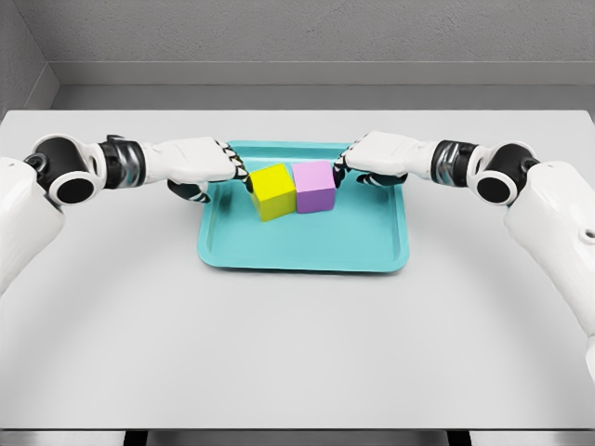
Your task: Push two cubes
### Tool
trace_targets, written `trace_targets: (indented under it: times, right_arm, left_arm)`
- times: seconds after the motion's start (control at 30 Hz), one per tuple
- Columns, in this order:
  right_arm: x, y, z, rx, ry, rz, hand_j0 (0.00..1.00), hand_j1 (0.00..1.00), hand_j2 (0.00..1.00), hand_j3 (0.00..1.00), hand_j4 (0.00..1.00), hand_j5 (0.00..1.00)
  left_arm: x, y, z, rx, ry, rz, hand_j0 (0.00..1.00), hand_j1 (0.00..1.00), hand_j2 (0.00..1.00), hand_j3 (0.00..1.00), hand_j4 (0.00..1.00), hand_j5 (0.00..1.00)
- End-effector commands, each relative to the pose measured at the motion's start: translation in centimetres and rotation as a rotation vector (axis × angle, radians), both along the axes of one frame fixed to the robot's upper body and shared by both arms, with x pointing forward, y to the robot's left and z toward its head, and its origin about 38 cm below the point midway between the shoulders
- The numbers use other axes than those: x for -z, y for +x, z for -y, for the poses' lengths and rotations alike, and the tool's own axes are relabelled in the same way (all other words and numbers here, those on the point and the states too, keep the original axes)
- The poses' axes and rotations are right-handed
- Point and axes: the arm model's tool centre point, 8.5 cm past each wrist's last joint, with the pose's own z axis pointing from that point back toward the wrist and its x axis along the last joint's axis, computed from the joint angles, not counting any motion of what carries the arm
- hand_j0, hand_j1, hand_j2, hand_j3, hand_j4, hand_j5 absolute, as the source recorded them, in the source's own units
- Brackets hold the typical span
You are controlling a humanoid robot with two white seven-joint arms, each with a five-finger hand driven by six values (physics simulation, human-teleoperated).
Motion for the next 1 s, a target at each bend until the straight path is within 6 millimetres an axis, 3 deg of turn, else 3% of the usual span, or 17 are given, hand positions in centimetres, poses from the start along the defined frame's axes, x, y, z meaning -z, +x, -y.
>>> trace_targets:
  times: [0.0, 0.4, 0.53, 0.7, 0.77, 0.8, 0.9, 0.97]
  right_arm:
    - [-0.1, 0.0, -0.3, -0.002, 0.012, -0.001, 0.56, 0.56, 0.56, 0.56, 0.56, 0.56]
    - [-0.3, 0.1, -0.5, -0.004, 0.012, 0.004, 0.56, 0.56, 0.56, 0.56, 0.56, 0.56]
    - [-0.4, 0.2, -0.1, 0.002, 0.008, 0.006, 0.56, 0.56, 0.56, 0.56, 0.56, 0.56]
    - [-0.4, 0.2, 0.0, 0.004, 0.007, 0.005, 0.56, 0.56, 0.56, 0.56, 0.56, 0.56]
    - [-0.5, 0.2, 0.3, 0.007, 0.005, 0.008, 0.56, 0.56, 0.56, 0.56, 0.56, 0.56]
    - [-0.9, 0.2, 1.1, 0.017, 0.000, 0.016, 0.56, 0.56, 0.56, 0.56, 0.56, 0.56]
    - [-5.2, 0.0, 3.9, 0.023, -0.013, 0.117, 0.56, 0.56, 0.56, 0.56, 0.56, 0.56]
    - [-6.9, 0.1, 6.7, 0.073, -0.008, 0.150, 0.57, 0.57, 0.57, 0.57, 0.57, 0.57]
  left_arm:
    - [0.3, 0.1, -0.4, 0.000, 0.025, 0.000, 0.80, 0.80, 0.80, 0.80, 0.80, 0.80]
    - [0.3, 0.4, -2.3, -0.039, 0.036, -0.003, 0.81, 0.81, 0.81, 0.81, 0.81, 0.81]
    - [-0.7, 0.6, -4.1, -0.077, 0.021, 0.010, 0.81, 0.81, 0.81, 0.81, 0.81, 0.81]
    - [-4.2, 0.5, -10.9, -0.199, -0.007, 0.052, 0.81, 0.81, 0.81, 0.81, 0.81, 0.81]
    - [-4.2, 0.4, -10.9, -0.199, -0.026, 0.044, 0.84, 0.84, 0.84, 0.84, 0.84, 0.84]
    - [-4.4, 0.4, -11.0, -0.200, -0.031, 0.045, 0.84, 0.84, 0.84, 0.84, 0.84, 0.84]
    - [-5.2, -0.2, -13.5, -0.236, -0.037, 0.038, 0.85, 0.85, 0.85, 0.85, 0.85, 0.85]
    - [-5.2, -0.6, -14.5, -0.251, -0.046, 0.026, 0.96, 0.96, 0.96, 0.96, 0.96, 0.96]
